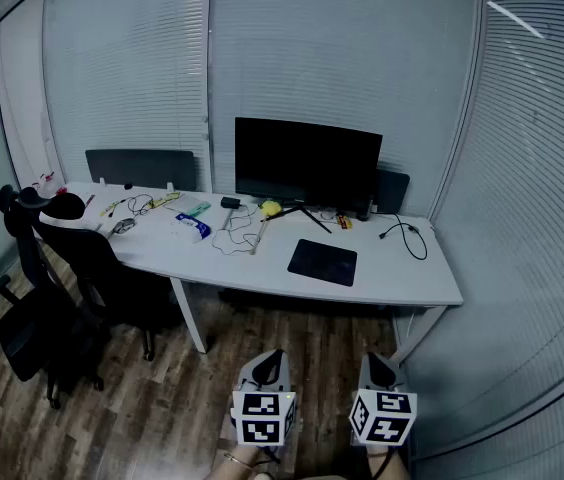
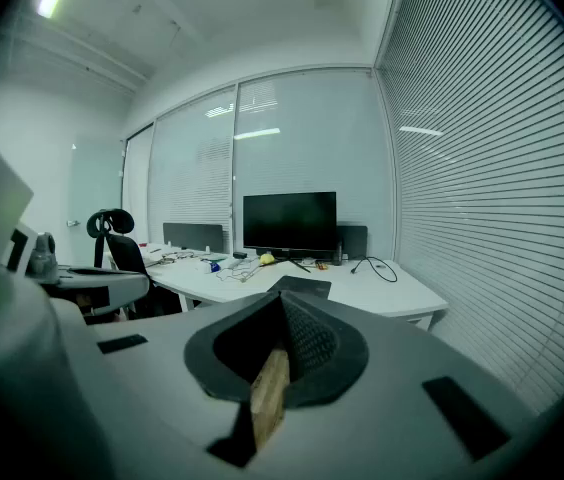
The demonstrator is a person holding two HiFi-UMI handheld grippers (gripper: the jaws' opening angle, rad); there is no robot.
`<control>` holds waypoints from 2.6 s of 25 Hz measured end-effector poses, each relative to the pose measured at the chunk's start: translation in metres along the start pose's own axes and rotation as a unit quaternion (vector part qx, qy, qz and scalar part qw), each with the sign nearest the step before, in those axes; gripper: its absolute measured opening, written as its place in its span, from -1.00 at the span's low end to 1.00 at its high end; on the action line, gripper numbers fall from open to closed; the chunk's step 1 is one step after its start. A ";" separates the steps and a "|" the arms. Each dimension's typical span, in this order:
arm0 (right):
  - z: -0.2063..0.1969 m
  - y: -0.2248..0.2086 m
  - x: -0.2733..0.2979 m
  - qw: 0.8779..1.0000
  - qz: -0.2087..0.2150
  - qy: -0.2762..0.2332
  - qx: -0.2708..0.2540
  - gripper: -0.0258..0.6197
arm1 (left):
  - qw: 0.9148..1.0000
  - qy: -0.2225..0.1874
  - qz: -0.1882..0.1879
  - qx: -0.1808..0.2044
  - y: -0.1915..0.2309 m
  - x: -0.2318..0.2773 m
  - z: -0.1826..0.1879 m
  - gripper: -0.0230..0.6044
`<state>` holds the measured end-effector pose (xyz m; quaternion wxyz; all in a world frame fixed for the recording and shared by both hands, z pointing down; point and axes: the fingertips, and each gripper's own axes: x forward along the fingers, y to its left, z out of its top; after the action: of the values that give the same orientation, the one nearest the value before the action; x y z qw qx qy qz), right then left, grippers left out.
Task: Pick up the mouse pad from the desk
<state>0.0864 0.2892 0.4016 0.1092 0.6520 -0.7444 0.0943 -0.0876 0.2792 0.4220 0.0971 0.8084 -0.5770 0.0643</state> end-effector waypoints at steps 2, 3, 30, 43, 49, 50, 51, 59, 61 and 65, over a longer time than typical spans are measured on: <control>0.001 0.001 0.002 1.000 0.001 0.001 -0.002 -0.82 | 1.000 0.002 0.001 -0.001 0.001 0.001 0.002 -0.87; 0.001 0.001 0.003 1.000 0.001 0.001 -0.003 -0.82 | 1.000 0.001 0.001 -0.001 0.001 0.001 0.003 -0.87; -0.021 -0.001 0.035 0.999 -0.022 0.033 0.025 -0.82 | 1.000 0.025 -0.012 0.008 0.021 0.031 -0.016 -0.87; 0.002 -0.035 0.114 0.998 -0.009 0.043 0.038 -0.82 | 0.999 0.029 0.002 0.024 0.028 0.110 0.010 -0.87; 0.012 -0.051 0.148 0.998 -0.002 0.044 0.049 -0.82 | 0.999 0.028 0.005 0.031 0.028 0.146 0.026 -0.87; 0.014 -0.053 0.152 0.998 0.000 0.045 0.050 -0.82 | 0.999 0.030 0.005 0.031 0.029 0.150 0.028 -0.87; 0.015 -0.054 0.157 0.998 0.002 0.046 0.051 -0.82 | 0.999 0.031 0.005 0.030 0.030 0.154 0.029 -0.87; 0.031 -0.062 0.191 0.998 0.021 0.046 0.042 -0.82 | 0.999 0.030 0.024 0.019 0.040 0.186 0.040 -0.87; 0.034 -0.066 0.200 0.998 0.023 0.047 0.039 -0.82 | 0.999 0.029 0.027 0.017 0.040 0.195 0.043 -0.87; 0.038 -0.078 0.218 0.998 0.025 0.050 0.039 -0.82 | 0.999 0.030 0.031 0.022 0.038 0.214 0.047 -0.87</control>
<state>0.1349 0.0607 0.4274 0.1184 0.6313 -0.7499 0.1587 -0.0536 0.0592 0.4260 0.0946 0.7898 -0.5970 0.1045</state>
